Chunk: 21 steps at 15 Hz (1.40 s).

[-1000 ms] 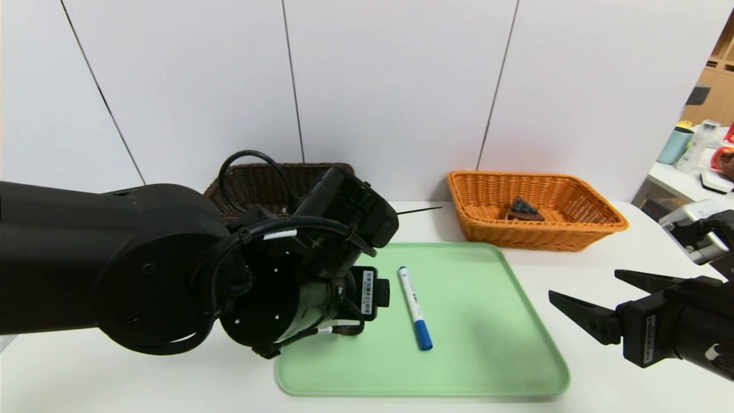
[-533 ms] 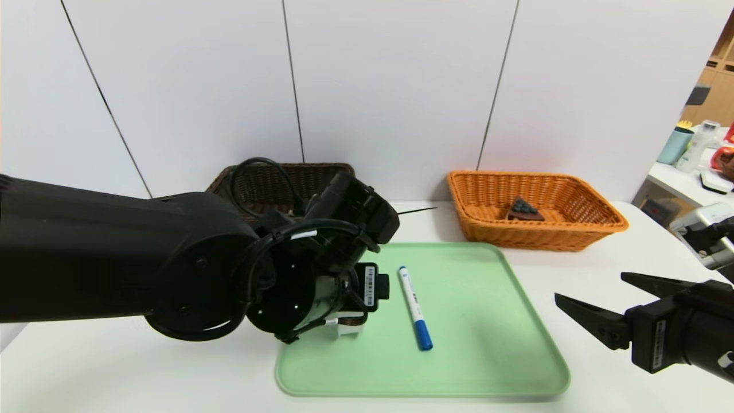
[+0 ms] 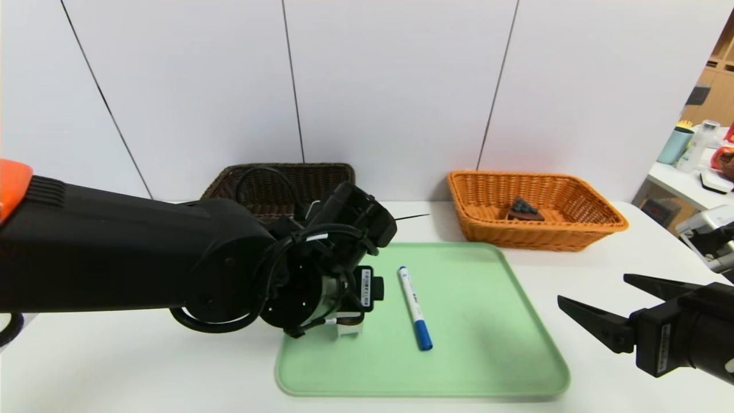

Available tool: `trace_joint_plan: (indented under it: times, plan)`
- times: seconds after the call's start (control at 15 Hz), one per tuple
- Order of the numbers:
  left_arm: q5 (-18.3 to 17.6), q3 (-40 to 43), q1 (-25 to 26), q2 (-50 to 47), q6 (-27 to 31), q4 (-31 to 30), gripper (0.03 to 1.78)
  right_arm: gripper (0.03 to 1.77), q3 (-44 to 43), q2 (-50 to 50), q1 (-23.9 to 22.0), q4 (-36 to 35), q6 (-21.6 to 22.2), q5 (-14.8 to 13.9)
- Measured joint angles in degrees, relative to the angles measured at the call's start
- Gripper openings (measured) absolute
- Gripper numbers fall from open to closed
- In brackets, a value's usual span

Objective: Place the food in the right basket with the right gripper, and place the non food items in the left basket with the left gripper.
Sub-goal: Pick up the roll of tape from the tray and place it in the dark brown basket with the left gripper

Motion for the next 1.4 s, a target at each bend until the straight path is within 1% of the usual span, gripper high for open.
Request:
trace_joint_plan:
  times: [0.13,0.27,0.33,0.47,0.6,0.67,1.13,1.27,1.4]
  plan:
    - [0.02,0.16,0.20,0.26,-0.61,0.00,1.68,1.70,-0.02,0.00,0.00,-0.02,0.00,0.05]
    - [0.33,0.46,0.20,0.22,-0.39,-0.04,1.32,1.70,-0.02,0.00,0.00,-0.02,0.00,0.00]
    - [0.44,0.50,0.17,0.17,-0.37,-0.06,1.18,1.70,-0.02,0.00,0.00,-0.02,-0.04,0.00]
    - [0.63,0.59,0.09,0.13,-0.41,-0.04,0.93,1.70,0.01,0.00,0.00,0.00,-0.02,0.00]
    - [0.68,0.66,0.11,0.06,-0.41,-0.04,0.73,1.70,0.04,0.00,0.01,0.00,-0.02,0.00]
    - [0.71,0.68,0.11,-0.02,-0.39,0.00,0.58,1.70,0.04,0.00,0.01,0.01,-0.02,0.00]
    - [1.57,0.68,-0.11,-2.07,0.17,0.00,0.58,1.70,0.04,0.09,0.11,-0.02,-0.09,0.00]
    - [3.06,0.52,-0.63,-3.61,1.05,0.02,0.58,1.70,0.01,0.20,0.15,-0.02,-0.13,0.00]
    - [5.01,0.16,-0.96,-5.62,3.50,-0.01,0.58,1.70,-0.07,0.27,0.26,0.00,-0.20,-0.02]
